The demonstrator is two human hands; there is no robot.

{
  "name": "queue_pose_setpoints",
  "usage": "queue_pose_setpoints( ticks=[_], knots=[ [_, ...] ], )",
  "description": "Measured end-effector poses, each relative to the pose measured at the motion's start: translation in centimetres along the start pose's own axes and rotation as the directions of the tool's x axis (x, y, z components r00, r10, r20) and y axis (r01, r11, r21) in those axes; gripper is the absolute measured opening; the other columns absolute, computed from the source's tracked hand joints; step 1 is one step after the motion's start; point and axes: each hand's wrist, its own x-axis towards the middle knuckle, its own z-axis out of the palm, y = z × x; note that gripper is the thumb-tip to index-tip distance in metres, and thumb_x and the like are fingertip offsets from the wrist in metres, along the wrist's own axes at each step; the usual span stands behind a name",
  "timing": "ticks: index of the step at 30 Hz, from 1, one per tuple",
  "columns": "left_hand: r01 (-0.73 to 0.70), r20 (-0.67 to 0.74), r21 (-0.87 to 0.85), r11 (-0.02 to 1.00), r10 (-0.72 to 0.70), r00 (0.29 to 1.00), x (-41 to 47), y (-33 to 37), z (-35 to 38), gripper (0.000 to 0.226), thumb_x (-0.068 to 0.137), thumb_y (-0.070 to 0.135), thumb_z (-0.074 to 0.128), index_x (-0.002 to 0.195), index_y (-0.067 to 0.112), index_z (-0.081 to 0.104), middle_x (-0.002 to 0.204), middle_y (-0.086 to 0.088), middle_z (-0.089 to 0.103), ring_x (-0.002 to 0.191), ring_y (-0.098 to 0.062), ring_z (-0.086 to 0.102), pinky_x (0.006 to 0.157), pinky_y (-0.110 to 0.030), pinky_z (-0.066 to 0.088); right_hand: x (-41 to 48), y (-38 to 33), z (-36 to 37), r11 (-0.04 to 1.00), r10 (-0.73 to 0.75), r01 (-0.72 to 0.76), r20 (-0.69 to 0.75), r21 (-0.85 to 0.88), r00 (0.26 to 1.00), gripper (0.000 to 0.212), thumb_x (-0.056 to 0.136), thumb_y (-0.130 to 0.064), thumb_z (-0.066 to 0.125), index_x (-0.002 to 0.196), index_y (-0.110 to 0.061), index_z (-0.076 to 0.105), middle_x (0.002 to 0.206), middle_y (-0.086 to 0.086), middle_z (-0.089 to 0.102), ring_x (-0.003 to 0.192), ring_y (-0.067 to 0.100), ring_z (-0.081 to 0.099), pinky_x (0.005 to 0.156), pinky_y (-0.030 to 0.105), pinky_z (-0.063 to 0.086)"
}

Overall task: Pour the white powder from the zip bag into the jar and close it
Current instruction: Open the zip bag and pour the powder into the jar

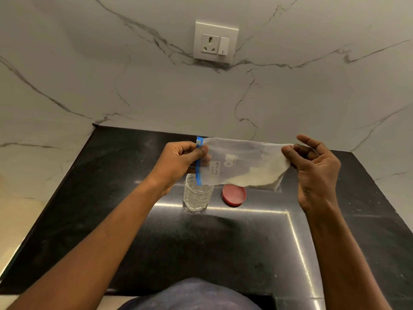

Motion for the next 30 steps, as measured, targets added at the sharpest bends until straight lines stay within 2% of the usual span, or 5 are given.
queue_pose_setpoints(
  ticks=[9, 18, 22, 25, 30],
  knots=[
    [-0.017, -0.076, 0.073, 0.997, 0.022, 0.997, -0.2, -1.4, -0.3, 0.016, 0.102, 0.026, 0.067, 0.097, 0.015, 0.078, 0.092, 0.005, 0.083, 0.091, -0.01, 0.08, 0.069, -0.018, 0.062, -1.3, -0.5, 1.9, 0.998, -0.049, 0.05, -0.061, 0.022, 0.997, 0.019, 0.085, -0.01, 0.085, 0.101, -0.015, 0.075, 0.089, -0.002, 0.075, 0.081, 0.007, 0.072, 0.073, 0.019, 0.057],
    [-0.04, -0.139, 0.371, 0.928, 0.098, 0.985, -1.1, -1.4, -0.3, 0.03, 0.095, 0.041, 0.07, 0.101, 0.013, 0.075, 0.094, -0.001, 0.079, 0.086, -0.014, 0.077, 0.082, -0.034, 0.067, -1.5, -1.0, 1.9, 0.988, -0.11, 0.111, 0.017, -0.105, 0.994, 0.017, 0.088, -0.013, 0.082, 0.102, -0.014, 0.075, 0.098, 0.003, 0.076, 0.089, 0.012, 0.073, 0.078, 0.019, 0.059],
    [0.024, -0.152, 0.881, 0.473, 0.235, 0.96, -1.9, 1.2, 0.3, 0.089, 0.063, 0.09, 0.062, 0.114, 0.017, 0.059, 0.107, 0.001, 0.061, 0.088, -0.016, 0.063, 0.073, -0.033, 0.06, -1.5, -1.1, 1.8, 0.983, -0.089, 0.097, 0.057, -0.155, 0.994, 0.016, 0.088, -0.015, 0.081, 0.103, -0.014, 0.075, 0.098, 0.001, 0.076, 0.088, 0.008, 0.073, 0.077, 0.019, 0.059],
    [-0.014, -0.076, 0.978, 0.21, 0.414, 0.907, -2.0, 3.4, 1.7, 0.116, 0.061, 0.1, 0.049, 0.143, 0.018, 0.043, 0.137, -0.009, 0.05, 0.116, -0.027, 0.054, 0.088, -0.043, 0.054, -1.3, -1.2, 1.4, 0.983, -0.075, 0.086, 0.072, -0.161, 0.995, 0.017, 0.087, -0.015, 0.083, 0.103, -0.014, 0.077, 0.097, 0.003, 0.078, 0.089, 0.011, 0.074, 0.078, 0.021, 0.06],
    [-0.393, 0.338, 0.916, 0.078, 0.373, 0.864, 0.2, 6.4, 6.5, 0.082, 0.088, 0.073, 0.064, 0.155, 0.032, 0.044, 0.16, 0.002, 0.046, 0.146, -0.022, 0.041, 0.109, -0.047, 0.027, -1.5, -1.0, 1.0, 0.986, -0.041, 0.055, 0.09, -0.159, 0.995, 0.015, 0.088, -0.013, 0.081, 0.103, -0.014, 0.077, 0.096, 0.0, 0.078, 0.091, 0.01, 0.075, 0.078, 0.021, 0.059]
  ],
)
